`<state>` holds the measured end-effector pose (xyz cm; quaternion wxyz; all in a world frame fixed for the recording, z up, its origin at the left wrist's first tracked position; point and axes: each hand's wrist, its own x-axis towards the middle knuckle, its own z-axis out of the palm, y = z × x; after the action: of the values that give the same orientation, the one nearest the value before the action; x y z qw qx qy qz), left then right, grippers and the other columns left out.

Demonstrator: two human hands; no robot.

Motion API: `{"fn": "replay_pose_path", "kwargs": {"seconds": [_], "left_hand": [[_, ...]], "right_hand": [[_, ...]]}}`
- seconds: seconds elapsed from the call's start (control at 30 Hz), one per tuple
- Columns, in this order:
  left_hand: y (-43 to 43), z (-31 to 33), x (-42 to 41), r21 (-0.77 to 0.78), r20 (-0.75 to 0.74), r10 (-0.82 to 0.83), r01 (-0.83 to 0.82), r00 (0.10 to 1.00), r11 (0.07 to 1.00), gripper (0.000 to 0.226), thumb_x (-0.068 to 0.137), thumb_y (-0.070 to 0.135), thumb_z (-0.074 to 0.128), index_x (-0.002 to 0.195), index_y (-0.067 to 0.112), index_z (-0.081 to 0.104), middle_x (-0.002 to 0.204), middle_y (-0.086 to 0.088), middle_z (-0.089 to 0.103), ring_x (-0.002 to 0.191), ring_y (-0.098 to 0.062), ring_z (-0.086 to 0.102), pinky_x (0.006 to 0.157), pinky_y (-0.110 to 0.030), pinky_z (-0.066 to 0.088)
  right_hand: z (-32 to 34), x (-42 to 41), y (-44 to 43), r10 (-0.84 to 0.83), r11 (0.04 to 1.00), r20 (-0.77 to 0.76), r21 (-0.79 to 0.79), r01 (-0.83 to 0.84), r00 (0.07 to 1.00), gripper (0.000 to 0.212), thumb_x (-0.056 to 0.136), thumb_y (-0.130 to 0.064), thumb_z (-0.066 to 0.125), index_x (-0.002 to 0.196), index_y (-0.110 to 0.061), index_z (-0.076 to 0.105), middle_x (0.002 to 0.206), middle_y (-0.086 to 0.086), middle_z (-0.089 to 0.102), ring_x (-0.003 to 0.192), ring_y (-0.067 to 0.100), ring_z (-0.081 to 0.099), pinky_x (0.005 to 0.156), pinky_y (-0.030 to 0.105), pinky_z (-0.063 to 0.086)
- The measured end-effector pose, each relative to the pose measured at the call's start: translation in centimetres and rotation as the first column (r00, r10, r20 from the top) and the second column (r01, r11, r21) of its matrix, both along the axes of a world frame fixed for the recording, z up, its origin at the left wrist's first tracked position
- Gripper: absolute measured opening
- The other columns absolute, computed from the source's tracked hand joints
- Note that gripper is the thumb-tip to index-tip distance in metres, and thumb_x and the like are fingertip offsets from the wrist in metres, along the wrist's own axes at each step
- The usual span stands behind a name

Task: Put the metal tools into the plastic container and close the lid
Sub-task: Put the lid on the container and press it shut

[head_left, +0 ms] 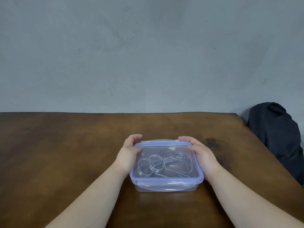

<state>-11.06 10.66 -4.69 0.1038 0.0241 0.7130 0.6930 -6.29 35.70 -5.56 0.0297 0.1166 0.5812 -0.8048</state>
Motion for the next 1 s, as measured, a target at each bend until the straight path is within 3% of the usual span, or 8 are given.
{"fn": "replay_pose_path", "kwargs": {"seconds": [0.13, 0.23, 0.3, 0.37, 0.43, 0.53, 0.7, 1.0], "left_hand": [[-1.1, 0.9, 0.0, -0.593, -0.404, -0.410, 0.107, 0.818, 0.798, 0.045, 0.087, 0.034, 0.061, 0.131, 0.036, 0.051, 0.151, 0.011, 0.035, 0.141, -0.005, 0.023, 0.115, -0.032, 0.024], [-1.2, 2.3, 0.2, -0.914, -0.139, -0.749, 0.208, 0.648, 0.349, 0.102, 0.068, 0.078, 0.054, 0.152, 0.031, 0.022, 0.162, 0.011, 0.008, 0.147, -0.007, -0.003, 0.121, -0.042, -0.004], [-1.0, 3.3, 0.5, -0.957, -0.002, -0.780, 0.224, 0.626, 0.183, 0.122, 0.060, 0.081, 0.061, 0.155, 0.029, 0.005, 0.162, 0.011, -0.007, 0.146, -0.010, -0.014, 0.120, -0.039, -0.007], [-0.7, 3.9, 0.9, -0.965, 0.040, -0.767, 0.225, 0.641, 0.138, 0.127, 0.058, 0.077, 0.067, 0.154, 0.028, -0.001, 0.163, 0.008, -0.012, 0.146, -0.012, -0.016, 0.120, -0.038, -0.004], [-0.4, 4.1, 1.3, -0.974, 0.053, -0.754, 0.200, 0.655, 0.105, 0.130, 0.058, 0.074, 0.067, 0.154, 0.025, -0.004, 0.163, 0.004, -0.012, 0.147, -0.014, -0.015, 0.120, -0.040, -0.001], [0.1, 4.6, 1.7, -0.984, 0.093, -0.755, 0.174, 0.649, 0.028, 0.132, 0.059, 0.074, 0.066, 0.153, 0.020, -0.009, 0.164, 0.000, -0.009, 0.148, -0.018, -0.012, 0.121, -0.043, 0.001], [1.1, 5.5, 2.2, -0.986, 0.153, -0.771, 0.148, 0.619, -0.077, 0.132, 0.062, 0.074, 0.064, 0.152, 0.017, -0.012, 0.163, -0.008, -0.001, 0.148, -0.028, -0.006, 0.120, -0.044, -0.001], [1.4, 5.4, 2.4, -0.990, 0.135, -0.775, 0.122, 0.617, -0.075, 0.126, 0.060, 0.075, 0.059, 0.153, 0.021, -0.006, 0.158, -0.009, 0.014, 0.144, -0.033, 0.009, 0.118, -0.048, 0.015]], "right_hand": [[0.8, 0.1, 0.4, 0.075, 0.983, 0.006, 0.166, -0.075, 0.997, 0.037, 0.095, 0.003, 0.045, 0.118, -0.011, 0.071, 0.110, 0.023, 0.075, 0.090, 0.032, 0.073, 0.084, 0.046, 0.055], [1.6, 0.3, 0.2, 0.112, 0.959, 0.016, 0.262, -0.113, 0.994, 0.037, 0.099, 0.004, 0.043, 0.118, -0.013, 0.069, 0.114, 0.019, 0.073, 0.090, 0.023, 0.073, 0.082, 0.038, 0.057], [1.4, 0.2, 0.4, 0.132, 0.881, -0.035, 0.461, -0.101, 0.991, 0.038, 0.101, 0.003, 0.043, 0.120, -0.019, 0.069, 0.136, 0.011, 0.063, 0.113, 0.020, 0.066, 0.101, 0.041, 0.052], [1.9, 0.2, 0.9, 0.285, 0.514, -0.059, 0.852, -0.101, 0.957, 0.036, 0.105, -0.015, 0.049, 0.139, -0.024, 0.058, 0.159, -0.003, 0.042, 0.143, 0.012, 0.038, 0.122, 0.044, 0.029], [3.1, 0.4, 0.9, 0.479, 0.058, 0.092, 0.989, -0.136, 0.873, 0.072, 0.097, -0.053, 0.054, 0.158, -0.023, 0.030, 0.165, -0.015, 0.016, 0.153, 0.005, 0.007, 0.127, 0.039, 0.009], [5.3, 1.4, 0.0, 0.537, -0.238, 0.377, 0.926, -0.294, 0.755, 0.130, 0.071, -0.087, 0.055, 0.161, -0.019, -0.007, 0.166, -0.015, -0.009, 0.152, 0.008, -0.018, 0.126, 0.040, -0.006], [7.1, 1.8, -1.4, 0.451, -0.417, 0.545, 0.829, -0.373, 0.707, 0.141, 0.065, -0.081, 0.069, 0.158, -0.024, -0.019, 0.170, -0.002, -0.018, 0.154, 0.019, -0.018, 0.124, 0.044, -0.002], [6.9, 2.5, -2.7, 0.456, -0.429, 0.475, 0.858, -0.282, 0.752, 0.128, 0.067, -0.068, 0.071, 0.160, -0.028, -0.008, 0.166, 0.003, 0.011, 0.150, 0.027, 0.010, 0.121, 0.045, 0.021]]}}
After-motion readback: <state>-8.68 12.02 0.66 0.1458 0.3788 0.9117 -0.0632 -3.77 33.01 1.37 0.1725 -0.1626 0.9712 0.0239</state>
